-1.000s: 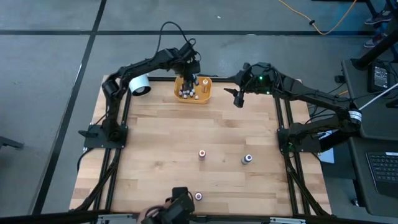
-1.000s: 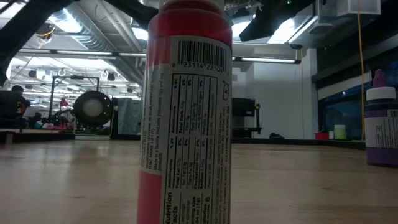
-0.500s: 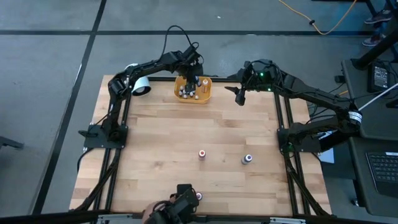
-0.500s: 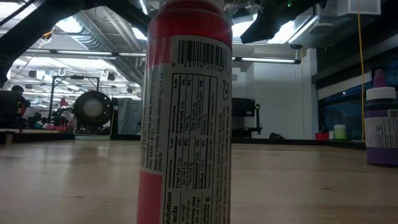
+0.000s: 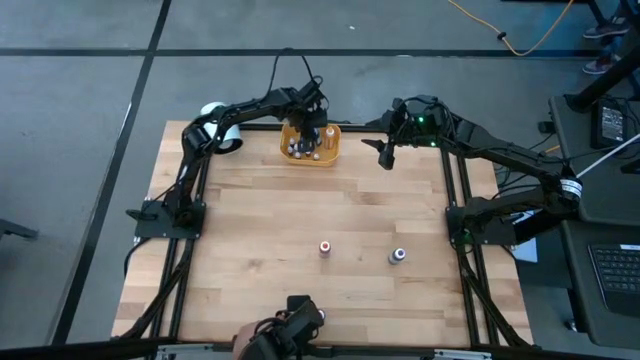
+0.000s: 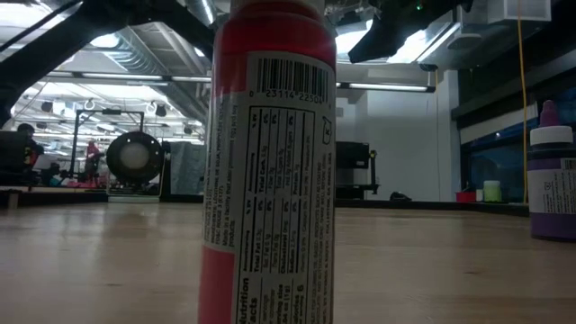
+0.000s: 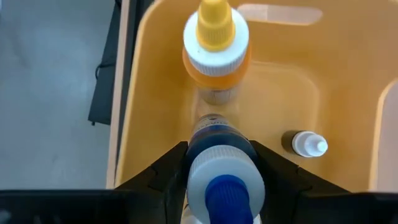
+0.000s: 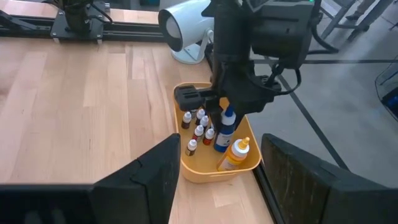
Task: Pick & Place food coloring
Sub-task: Put the large blue food coloring bottle into the yellow bin
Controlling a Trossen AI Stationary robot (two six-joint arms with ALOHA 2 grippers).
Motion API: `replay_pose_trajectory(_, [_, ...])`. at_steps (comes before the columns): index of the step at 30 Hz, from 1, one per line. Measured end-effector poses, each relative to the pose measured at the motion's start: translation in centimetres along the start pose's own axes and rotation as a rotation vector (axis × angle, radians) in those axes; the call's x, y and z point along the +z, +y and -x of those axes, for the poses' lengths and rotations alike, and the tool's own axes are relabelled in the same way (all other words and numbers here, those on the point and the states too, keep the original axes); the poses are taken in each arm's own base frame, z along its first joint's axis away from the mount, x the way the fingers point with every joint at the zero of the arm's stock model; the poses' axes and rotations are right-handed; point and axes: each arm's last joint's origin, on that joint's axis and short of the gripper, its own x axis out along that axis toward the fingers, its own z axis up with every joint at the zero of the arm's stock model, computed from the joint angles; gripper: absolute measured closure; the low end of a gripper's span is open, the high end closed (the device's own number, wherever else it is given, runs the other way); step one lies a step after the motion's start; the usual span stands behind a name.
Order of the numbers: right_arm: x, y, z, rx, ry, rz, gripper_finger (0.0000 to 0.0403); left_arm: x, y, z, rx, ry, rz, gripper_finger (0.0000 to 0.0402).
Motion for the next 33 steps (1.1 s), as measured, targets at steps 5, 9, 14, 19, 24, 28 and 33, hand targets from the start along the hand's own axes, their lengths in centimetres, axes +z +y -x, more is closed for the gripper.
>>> replay_pose_trajectory(5, [0.00, 0.00, 0.00, 0.000, 0.000, -0.001, 0.0178, 0.01, 0.03, -0.15, 0.002, -0.002, 0.000, 0.0249])
replay_pose_trajectory(9, [0.00, 0.00, 0.00, 0.000, 0.000, -0.001, 0.0178, 0.15, 0.13, -0.15, 0.011, -0.017, -0.003, 0.0246])
replay_pose_trajectory(14, [0.00, 0.00, 0.00, 0.000, 0.000, -0.001, 0.0178, 0.23, 0.18, -0.15, 0.016, -0.025, -0.004, 0.0246])
replay_pose_trajectory(19, [0.00, 0.00, 0.00, 0.000, 0.000, -0.001, 0.0178, 0.22, 0.17, -0.15, 0.014, -0.025, -0.003, 0.0246])
replay_pose_trajectory(24, [0.00, 0.01, 0.00, 0.000, 0.000, 0.000, 0.0178, 0.10, 0.12, -0.37, 0.005, -0.015, -0.013, 0.0245])
replay_pose_trajectory(28, [0.00, 0.01, 0.00, 0.000, 0.000, 0.002, 0.0178, 0.12, 0.13, -0.38, 0.005, -0.017, -0.014, 0.0245])
replay_pose_trajectory(33, [0.00, 0.01, 0.00, 0.000, 0.000, 0.004, 0.0178, 0.12, 0.14, -0.38, 0.008, -0.017, 0.001, 0.0245])
